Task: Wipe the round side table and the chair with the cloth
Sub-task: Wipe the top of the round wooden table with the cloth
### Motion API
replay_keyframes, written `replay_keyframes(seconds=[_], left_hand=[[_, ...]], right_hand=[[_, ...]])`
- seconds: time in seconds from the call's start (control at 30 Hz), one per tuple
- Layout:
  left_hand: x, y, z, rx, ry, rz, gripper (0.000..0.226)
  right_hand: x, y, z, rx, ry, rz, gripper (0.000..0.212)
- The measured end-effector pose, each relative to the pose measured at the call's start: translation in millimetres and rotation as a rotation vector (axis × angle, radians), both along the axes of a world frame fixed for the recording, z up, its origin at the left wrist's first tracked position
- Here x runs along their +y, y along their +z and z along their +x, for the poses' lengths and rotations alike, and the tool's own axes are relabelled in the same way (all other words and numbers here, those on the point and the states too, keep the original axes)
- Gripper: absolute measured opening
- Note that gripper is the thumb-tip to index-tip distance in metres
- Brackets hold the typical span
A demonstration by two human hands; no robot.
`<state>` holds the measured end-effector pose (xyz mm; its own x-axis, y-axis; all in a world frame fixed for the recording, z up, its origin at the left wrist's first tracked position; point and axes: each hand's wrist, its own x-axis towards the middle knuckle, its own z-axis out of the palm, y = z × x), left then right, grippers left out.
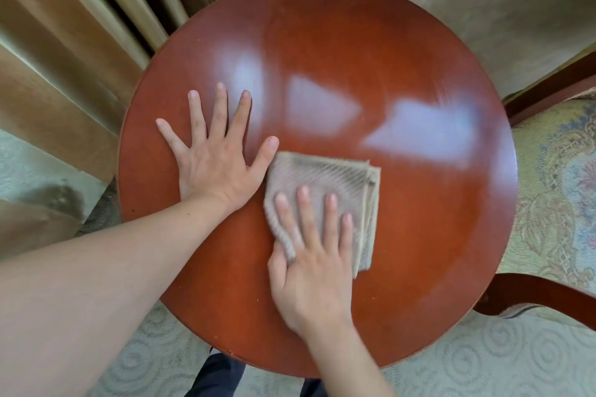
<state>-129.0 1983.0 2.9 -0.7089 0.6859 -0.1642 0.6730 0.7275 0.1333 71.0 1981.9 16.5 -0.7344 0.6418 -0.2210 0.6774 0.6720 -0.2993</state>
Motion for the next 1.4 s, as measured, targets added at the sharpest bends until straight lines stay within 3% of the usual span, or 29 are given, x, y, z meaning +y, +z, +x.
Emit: replay_keyframes(seconds=[0.2,0.43,0.6,0.8,1.03,1.2,1.4], left_hand=[[1.4,-1.0,0.6,0.031,0.003,-0.026,0.084],[0.1,-4.3,0.0,0.055,0.002,-0.018,0.086],[2.3,-2.9,0.6,0.054,0.000,-0.021,0.087],[2.0,1.0,3.4,0.047,0.008,-0.025,0.087],[2.0,2.9,2.9,0.033,-0.006,-0.009,0.087],[1.8,2.2,3.0,0.033,-0.016,-0.011,0.086],[0.9,1.8,2.8,0.028,-0.023,-0.019,0.084]], right_hand=[[121.5,-6.2,-68.6,-0.021,-0.216,0.051,0.066],[212.9,-8.5,-60.1,-0.020,-0.304,0.097,0.063],[174.8,-7.4,-13.5,-0.028,-0.432,0.123,0.064],[47.4,0.0,38.2,-0.055,-0.506,0.070,0.064],[-79.5,1.9,37.8,-0.107,-0.391,-0.041,0.069],[-56.9,2.7,11.1,-0.069,-0.365,-0.056,0.068],[48.5,-3.4,-72.2,0.005,-0.478,-0.040,0.065]])
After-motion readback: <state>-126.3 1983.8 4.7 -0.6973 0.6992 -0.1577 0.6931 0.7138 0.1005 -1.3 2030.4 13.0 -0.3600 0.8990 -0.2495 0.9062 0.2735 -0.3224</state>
